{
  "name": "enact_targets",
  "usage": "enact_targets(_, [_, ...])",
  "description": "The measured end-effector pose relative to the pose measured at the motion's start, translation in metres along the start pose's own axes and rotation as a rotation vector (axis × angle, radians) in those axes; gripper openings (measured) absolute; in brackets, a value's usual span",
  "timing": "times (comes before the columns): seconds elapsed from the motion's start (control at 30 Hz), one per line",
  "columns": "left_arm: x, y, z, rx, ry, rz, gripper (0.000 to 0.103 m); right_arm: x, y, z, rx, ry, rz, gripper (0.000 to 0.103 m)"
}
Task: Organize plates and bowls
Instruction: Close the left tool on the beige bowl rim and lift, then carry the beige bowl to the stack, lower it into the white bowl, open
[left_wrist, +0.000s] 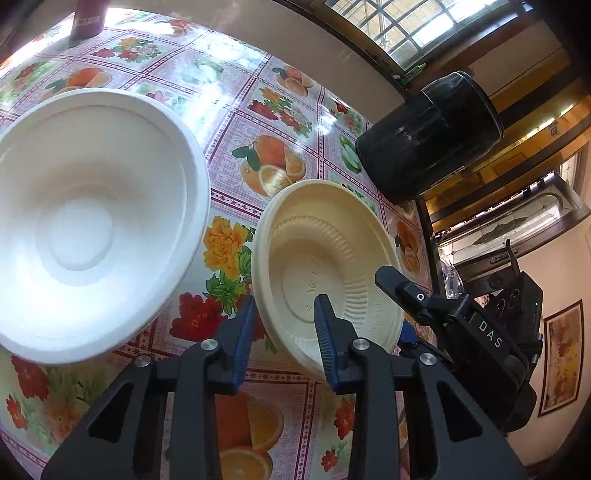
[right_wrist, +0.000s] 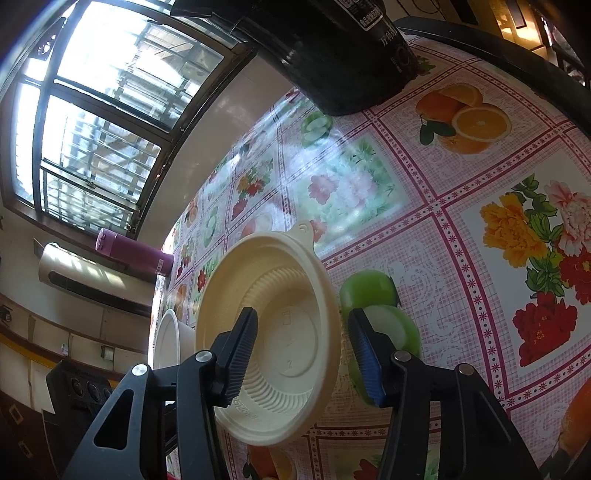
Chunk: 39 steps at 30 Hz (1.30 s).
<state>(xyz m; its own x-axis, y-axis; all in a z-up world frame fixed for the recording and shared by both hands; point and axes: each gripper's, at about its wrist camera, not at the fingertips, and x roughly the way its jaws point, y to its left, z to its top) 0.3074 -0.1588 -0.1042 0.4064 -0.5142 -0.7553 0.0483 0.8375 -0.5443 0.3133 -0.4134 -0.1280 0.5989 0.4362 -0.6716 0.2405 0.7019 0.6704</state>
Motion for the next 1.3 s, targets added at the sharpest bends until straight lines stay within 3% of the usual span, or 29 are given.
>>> enact_targets(0.07, [0.001,0.001,-0.001,-0.003,0.002,-0.001,0.027,0.0,0.0,0.0,0.0,-0.002,-0.005,0.051])
enact_targets(0.13, [0.003,0.003,0.0,-0.004,0.007,0.0,0.022,0.001,-0.001,0.0,-0.002,-0.002,-0.015,0.042])
enact_targets(0.2, [0.005,0.004,-0.001,-0.005,0.01,0.002,0.022,0.001,-0.002,0.0,0.0,-0.005,-0.03,0.026])
enact_targets(0.3, [0.006,0.005,-0.002,-0.005,0.009,0.002,0.016,0.001,-0.005,0.001,0.005,-0.018,-0.053,0.012])
enact_targets(0.9, [-0.005,0.005,-0.012,0.017,0.008,0.025,0.015,-0.003,-0.008,-0.013,0.024,0.006,-0.05,0.01])
enact_targets(1.3, [-0.042,0.017,-0.059,0.058,0.008,0.038,0.015,-0.045,0.007,-0.076,-0.06,-0.018,-0.08,0.01])
